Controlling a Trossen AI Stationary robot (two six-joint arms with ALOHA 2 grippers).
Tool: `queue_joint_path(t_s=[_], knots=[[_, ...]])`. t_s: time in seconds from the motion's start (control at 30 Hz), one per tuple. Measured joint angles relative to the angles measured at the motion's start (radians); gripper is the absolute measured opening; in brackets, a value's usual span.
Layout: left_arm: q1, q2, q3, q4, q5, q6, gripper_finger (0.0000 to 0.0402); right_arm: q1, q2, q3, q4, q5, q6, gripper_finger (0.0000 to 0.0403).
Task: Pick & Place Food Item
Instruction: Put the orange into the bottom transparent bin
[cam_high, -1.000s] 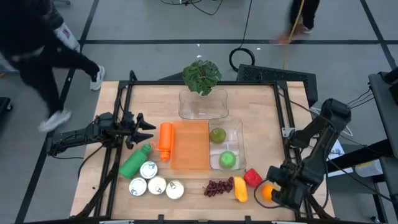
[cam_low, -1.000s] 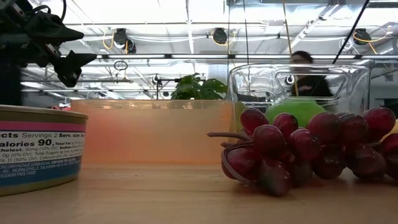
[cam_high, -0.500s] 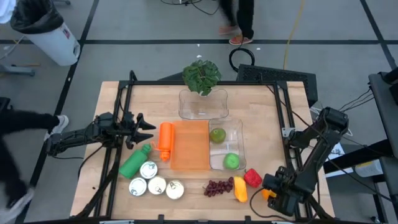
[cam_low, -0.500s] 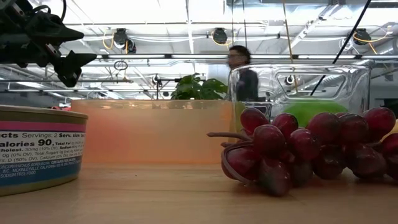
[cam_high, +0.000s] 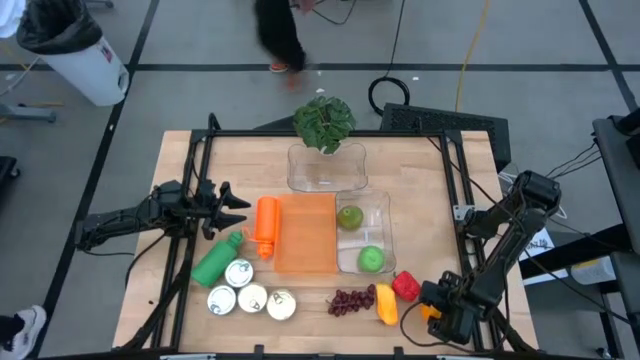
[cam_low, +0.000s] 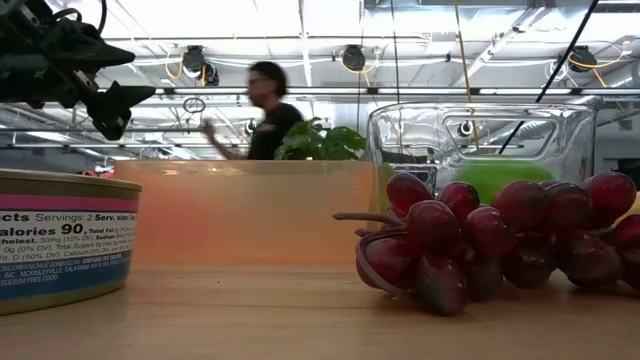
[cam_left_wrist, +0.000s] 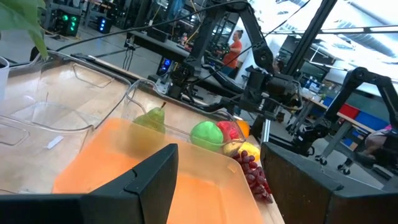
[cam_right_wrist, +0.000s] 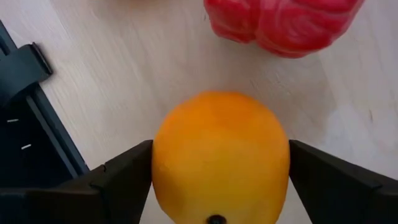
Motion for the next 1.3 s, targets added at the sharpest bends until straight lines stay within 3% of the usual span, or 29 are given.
queue_joint_path(t_s=[0.23, 0.43, 0.63, 0.9, 1.13, 1.3], knots=[[0.0, 0.0, 0.0, 0.0, 0.0, 0.0, 0.0243, 0.0, -0.113, -0.006, -0.016, 0.011, -0.032, 0.0298], [0.0, 0.0, 0.0, 0.0, 0.0, 0.0, 0.0243, -0.02, -0.276, -0.005, -0.017, 0.178, -0.108, 0.03], [0.0, 0.0, 0.0, 0.0, 0.0, 0.0, 0.0243, -0.086, -0.404, -0.004, 0.021, 0.362, -0.3, 0.0301], [0.0, 0.0, 0.0, 0.0, 0.0, 0.0, 0.0243, -0.34, -0.48, -0.004, 0.087, 0.402, -0.69, 0.0305], [0.0, 0.0, 0.0, 0.0, 0.0, 0.0, 0.0243, -0.489, -0.471, -0.004, 0.321, 0.601, -1.145, 0.0305], [0.0, 0.0, 0.0, 0.0, 0.0, 0.0, 0.0243, -0.579, -0.457, -0.004, 0.493, 0.595, -1.367, 0.0306]])
